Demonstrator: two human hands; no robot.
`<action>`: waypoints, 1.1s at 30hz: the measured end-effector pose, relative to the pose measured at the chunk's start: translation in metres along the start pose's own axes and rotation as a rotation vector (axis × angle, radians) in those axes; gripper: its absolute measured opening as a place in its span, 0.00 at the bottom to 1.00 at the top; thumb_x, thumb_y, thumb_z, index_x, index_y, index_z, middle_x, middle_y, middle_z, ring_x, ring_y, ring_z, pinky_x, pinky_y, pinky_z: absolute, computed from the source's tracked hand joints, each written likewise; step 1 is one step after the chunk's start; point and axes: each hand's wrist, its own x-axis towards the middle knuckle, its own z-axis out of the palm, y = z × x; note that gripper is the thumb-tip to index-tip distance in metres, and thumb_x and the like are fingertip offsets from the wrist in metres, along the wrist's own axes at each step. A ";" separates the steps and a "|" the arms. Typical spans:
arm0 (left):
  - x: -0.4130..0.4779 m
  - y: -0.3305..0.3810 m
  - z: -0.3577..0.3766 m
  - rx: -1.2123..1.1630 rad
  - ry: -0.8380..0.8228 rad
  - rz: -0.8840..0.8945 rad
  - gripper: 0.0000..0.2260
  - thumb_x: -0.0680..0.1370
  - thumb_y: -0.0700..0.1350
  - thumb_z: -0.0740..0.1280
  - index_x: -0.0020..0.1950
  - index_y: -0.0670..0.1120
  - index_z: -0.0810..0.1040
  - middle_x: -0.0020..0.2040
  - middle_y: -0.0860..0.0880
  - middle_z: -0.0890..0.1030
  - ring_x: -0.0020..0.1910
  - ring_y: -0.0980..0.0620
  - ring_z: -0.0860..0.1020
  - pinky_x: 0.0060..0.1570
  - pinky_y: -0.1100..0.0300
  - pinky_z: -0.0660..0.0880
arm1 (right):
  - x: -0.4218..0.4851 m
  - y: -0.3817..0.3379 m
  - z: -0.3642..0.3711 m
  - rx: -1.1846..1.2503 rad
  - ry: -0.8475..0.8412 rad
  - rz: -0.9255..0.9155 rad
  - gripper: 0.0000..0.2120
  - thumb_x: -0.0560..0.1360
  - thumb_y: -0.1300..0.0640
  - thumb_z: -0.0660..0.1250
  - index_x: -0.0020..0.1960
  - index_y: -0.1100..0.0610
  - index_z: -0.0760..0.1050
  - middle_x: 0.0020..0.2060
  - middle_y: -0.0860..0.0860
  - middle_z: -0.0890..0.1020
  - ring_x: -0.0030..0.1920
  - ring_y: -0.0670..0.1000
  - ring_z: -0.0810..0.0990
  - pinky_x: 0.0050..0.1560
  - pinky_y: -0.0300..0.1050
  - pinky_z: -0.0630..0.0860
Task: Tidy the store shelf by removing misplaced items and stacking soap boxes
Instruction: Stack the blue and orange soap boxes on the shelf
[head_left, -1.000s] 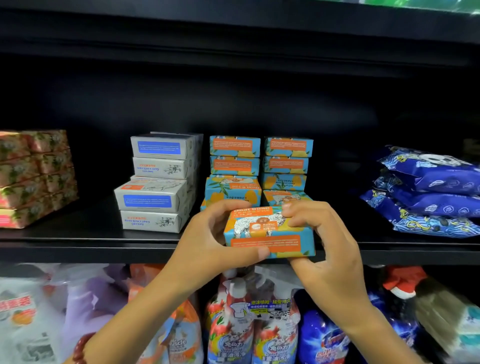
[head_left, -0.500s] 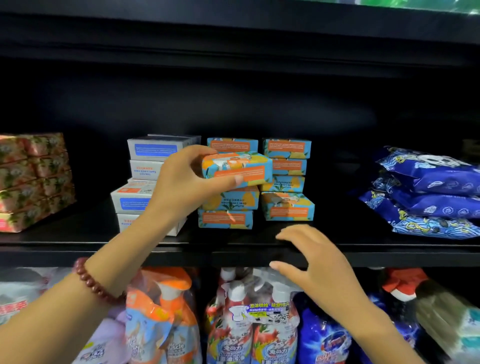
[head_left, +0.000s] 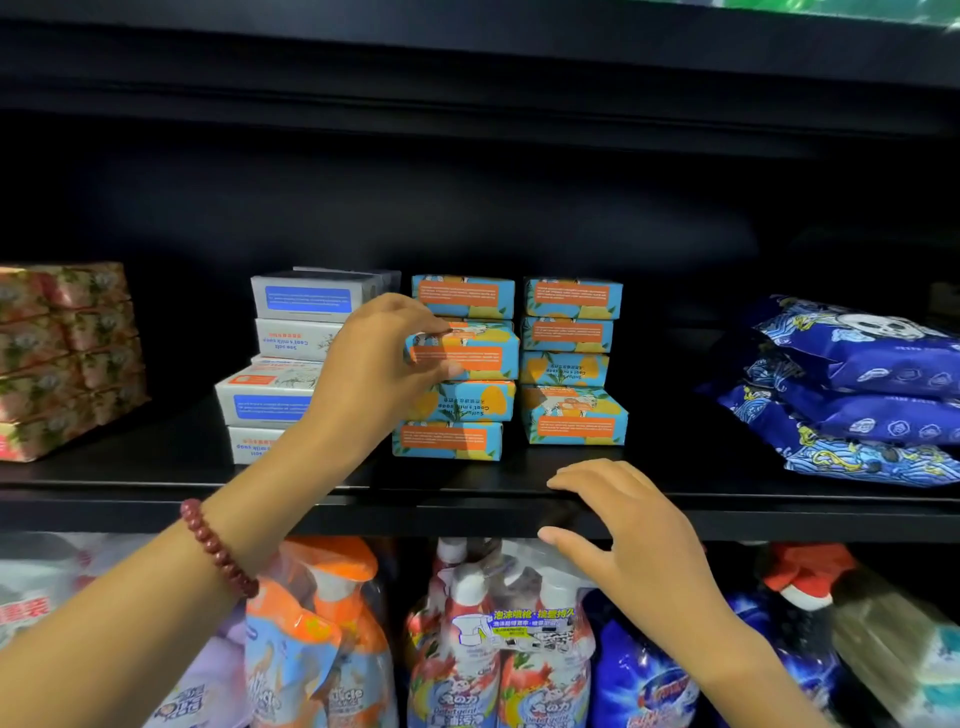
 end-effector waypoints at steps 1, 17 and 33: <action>0.000 0.000 0.001 0.020 0.011 -0.002 0.20 0.71 0.47 0.74 0.62 0.45 0.78 0.62 0.49 0.76 0.61 0.51 0.74 0.57 0.59 0.71 | 0.000 0.000 0.000 -0.001 -0.008 0.003 0.16 0.67 0.47 0.74 0.53 0.49 0.77 0.49 0.41 0.79 0.53 0.41 0.71 0.46 0.26 0.64; -0.082 0.003 0.044 0.025 -0.089 0.216 0.15 0.74 0.59 0.60 0.42 0.51 0.81 0.40 0.57 0.82 0.42 0.55 0.80 0.37 0.57 0.76 | 0.066 0.023 -0.013 -0.100 -0.208 0.140 0.27 0.75 0.44 0.64 0.72 0.51 0.64 0.68 0.46 0.69 0.68 0.46 0.64 0.64 0.40 0.64; -0.082 0.001 0.041 0.023 -0.145 0.101 0.19 0.71 0.66 0.58 0.43 0.55 0.82 0.42 0.61 0.82 0.45 0.61 0.78 0.40 0.65 0.72 | 0.051 0.021 -0.026 0.055 -0.233 0.171 0.35 0.67 0.42 0.73 0.69 0.52 0.67 0.58 0.46 0.72 0.56 0.44 0.69 0.54 0.36 0.67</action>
